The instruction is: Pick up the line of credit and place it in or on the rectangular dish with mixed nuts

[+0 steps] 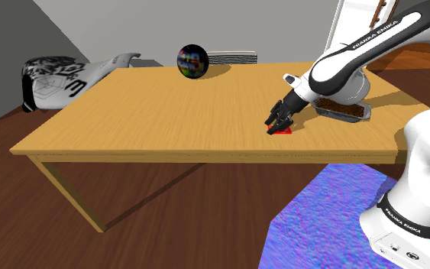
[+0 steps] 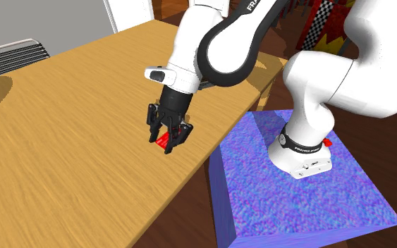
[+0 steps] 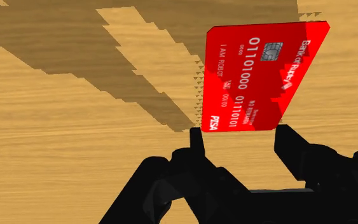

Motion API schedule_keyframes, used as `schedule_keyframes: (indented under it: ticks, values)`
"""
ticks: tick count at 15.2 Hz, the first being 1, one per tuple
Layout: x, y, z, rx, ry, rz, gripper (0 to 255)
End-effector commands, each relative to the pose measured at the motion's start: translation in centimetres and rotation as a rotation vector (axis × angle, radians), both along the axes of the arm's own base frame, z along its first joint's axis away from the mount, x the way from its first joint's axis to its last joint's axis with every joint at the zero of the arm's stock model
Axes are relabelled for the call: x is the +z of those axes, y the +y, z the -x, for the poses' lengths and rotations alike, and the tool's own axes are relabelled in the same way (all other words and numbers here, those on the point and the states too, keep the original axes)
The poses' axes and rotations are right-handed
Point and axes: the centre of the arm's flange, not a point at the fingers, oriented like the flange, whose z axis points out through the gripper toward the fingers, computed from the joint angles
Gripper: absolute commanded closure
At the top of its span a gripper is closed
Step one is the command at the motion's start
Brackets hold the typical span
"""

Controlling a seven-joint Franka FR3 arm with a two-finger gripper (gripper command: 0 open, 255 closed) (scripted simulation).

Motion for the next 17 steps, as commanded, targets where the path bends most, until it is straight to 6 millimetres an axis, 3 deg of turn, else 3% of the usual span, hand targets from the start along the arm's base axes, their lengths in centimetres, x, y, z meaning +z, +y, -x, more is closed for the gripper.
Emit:
schedule_keyframes:
  ticks: [1, 4, 17]
  values:
    - [-0.4, 0.0, 0.2, -0.001, 0.01, 0.004, 255]
    - [-0.5, -0.1, 0.2, -0.001, 0.01, 0.003, 255]
    - [6.4, -0.1, 0.2, -0.001, 0.01, 0.003, 255]
